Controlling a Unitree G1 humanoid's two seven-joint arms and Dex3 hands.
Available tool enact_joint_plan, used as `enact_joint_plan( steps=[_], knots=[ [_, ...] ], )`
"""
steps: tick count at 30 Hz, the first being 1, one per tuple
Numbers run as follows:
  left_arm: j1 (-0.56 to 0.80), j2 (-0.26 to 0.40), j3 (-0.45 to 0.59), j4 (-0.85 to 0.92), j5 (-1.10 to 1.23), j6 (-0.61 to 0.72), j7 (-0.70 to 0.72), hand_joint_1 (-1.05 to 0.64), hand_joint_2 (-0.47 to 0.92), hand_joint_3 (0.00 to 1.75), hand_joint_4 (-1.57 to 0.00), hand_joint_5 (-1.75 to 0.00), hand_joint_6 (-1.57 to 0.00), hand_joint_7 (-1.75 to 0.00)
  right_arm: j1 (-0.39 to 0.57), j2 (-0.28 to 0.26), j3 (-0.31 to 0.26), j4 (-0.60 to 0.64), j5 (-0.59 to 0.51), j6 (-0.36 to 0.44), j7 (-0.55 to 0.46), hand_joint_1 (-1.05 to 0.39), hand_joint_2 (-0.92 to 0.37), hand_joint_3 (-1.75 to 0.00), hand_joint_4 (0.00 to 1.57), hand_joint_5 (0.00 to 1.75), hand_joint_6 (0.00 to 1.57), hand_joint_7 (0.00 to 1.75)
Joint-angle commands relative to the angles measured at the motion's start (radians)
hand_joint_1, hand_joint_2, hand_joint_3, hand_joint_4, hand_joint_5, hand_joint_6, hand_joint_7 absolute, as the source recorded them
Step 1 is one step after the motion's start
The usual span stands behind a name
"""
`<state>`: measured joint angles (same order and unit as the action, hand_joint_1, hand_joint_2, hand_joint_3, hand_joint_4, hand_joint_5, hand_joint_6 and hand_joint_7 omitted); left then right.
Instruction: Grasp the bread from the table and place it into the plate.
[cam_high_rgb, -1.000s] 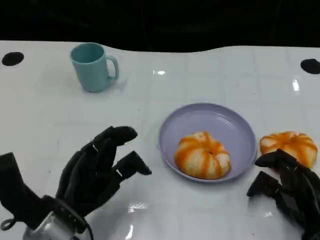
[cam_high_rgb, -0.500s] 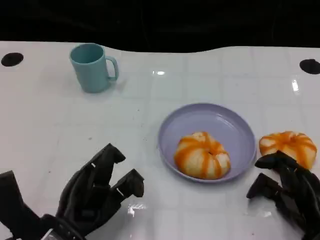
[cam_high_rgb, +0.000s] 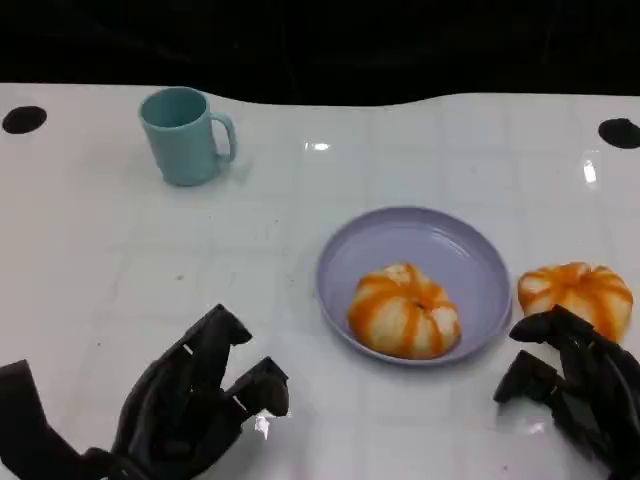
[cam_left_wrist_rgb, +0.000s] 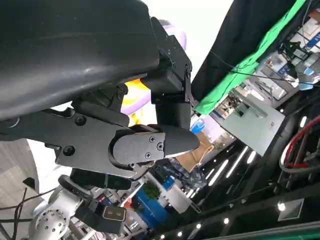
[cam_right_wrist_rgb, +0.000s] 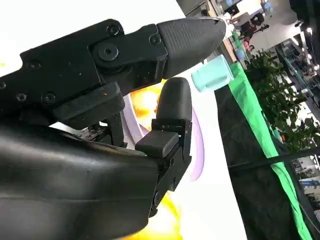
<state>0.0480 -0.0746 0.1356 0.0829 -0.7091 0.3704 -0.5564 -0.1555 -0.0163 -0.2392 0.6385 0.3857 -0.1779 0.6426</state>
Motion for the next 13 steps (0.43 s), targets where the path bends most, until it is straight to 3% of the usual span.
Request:
enact_joint_plan(
  steps=[1, 13],
  knots=[
    [0.014, -0.012, -0.002, 0.015, 0.030, -0.051, -0.001, -0.52, 0.92, 0.39, -0.81, -1.75, -0.62, -1.75, 0.010, -0.015, -0.008, -0.006, 0.019, 0.030, 0.005, -0.52, -0.92, -0.21, 0.59, 1.60, 0.58, 1.22],
    [0.005, -0.008, 0.000, 0.040, 0.030, -0.059, -0.037, -0.53, 0.92, 0.37, -0.82, -1.75, -0.64, -1.70, 0.007, -0.020, -0.007, 0.006, -0.001, 0.001, -0.002, -0.54, -0.92, -0.20, 0.59, 1.61, 0.58, 1.23]
  ],
)
